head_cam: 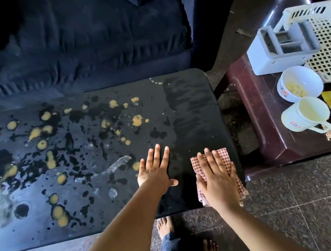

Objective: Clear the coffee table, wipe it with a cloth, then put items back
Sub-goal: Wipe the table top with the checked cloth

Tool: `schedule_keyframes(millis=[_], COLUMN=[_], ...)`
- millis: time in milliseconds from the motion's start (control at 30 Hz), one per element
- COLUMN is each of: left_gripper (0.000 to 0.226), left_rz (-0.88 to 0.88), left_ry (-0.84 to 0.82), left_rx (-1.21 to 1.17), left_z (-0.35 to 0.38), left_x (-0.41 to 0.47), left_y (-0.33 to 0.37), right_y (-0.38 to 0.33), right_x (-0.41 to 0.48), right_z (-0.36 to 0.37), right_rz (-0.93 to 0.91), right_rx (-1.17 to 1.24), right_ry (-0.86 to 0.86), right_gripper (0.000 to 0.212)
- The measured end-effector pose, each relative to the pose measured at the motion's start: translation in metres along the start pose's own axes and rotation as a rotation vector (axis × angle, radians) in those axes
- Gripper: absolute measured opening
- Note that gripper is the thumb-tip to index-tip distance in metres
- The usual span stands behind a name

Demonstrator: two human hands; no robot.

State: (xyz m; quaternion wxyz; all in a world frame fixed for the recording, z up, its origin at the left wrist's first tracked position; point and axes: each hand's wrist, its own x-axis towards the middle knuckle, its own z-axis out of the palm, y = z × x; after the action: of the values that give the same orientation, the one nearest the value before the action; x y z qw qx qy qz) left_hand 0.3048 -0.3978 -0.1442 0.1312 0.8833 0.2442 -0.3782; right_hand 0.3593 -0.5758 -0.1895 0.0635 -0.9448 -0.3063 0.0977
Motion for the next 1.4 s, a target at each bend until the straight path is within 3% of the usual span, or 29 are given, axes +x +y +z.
schedule_keyframes(millis=[167,333,400,600,733,833,1000,1100,1200,1400], left_gripper=[0.099,0.083,0.081,0.07,0.066,0.066,0.069,0.068,0.066,0.065], left_rz=[0.072,0.095,0.078,0.027,-0.012,-0.038,0.004,0.02,0.017,0.013], left_ry=[0.09,0.301,0.33,0.337,0.261,0.172,0.172,0.161,0.14,0.119], left_rx=[-0.043,-0.127,-0.144,-0.106,-0.08,-0.07,-0.091,-0.105,-0.137,-0.159], left_z=[-0.008,-0.052,-0.078,-0.147,-0.171,-0.17,-0.167,-0.164,-0.158,-0.159], left_x=[-0.002,0.015,0.033,0.103,0.143,0.157,0.16,0.158,0.158,0.158], left_y=[-0.005,-0.038,-0.057,-0.099,-0.115,-0.119,-0.128,-0.134,-0.132,-0.131], right_y=[-0.026,-0.06,-0.066,-0.079,-0.09,-0.116,-0.119,-0.09,-0.104,-0.136], right_x=[0.054,0.115,0.142,0.25,0.29,0.298,0.304,0.308,0.31,0.302], right_z=[-0.007,-0.034,-0.047,-0.055,-0.036,-0.02,-0.024,-0.029,-0.027,-0.022], right_rz=[0.018,0.222,0.221,0.153,0.104,0.183,-0.083,0.058,0.19,-0.202], right_rx=[0.123,0.684,0.749,0.372,0.11,0.033,-0.062,-0.068,-0.048,-0.079], right_ry=[0.122,0.338,0.407,0.386,0.012,-0.077,-0.128,-0.097,-0.102,-0.172], right_gripper=[0.053,0.048,0.043,0.038,0.052,0.06,0.061,0.061,0.062,0.063])
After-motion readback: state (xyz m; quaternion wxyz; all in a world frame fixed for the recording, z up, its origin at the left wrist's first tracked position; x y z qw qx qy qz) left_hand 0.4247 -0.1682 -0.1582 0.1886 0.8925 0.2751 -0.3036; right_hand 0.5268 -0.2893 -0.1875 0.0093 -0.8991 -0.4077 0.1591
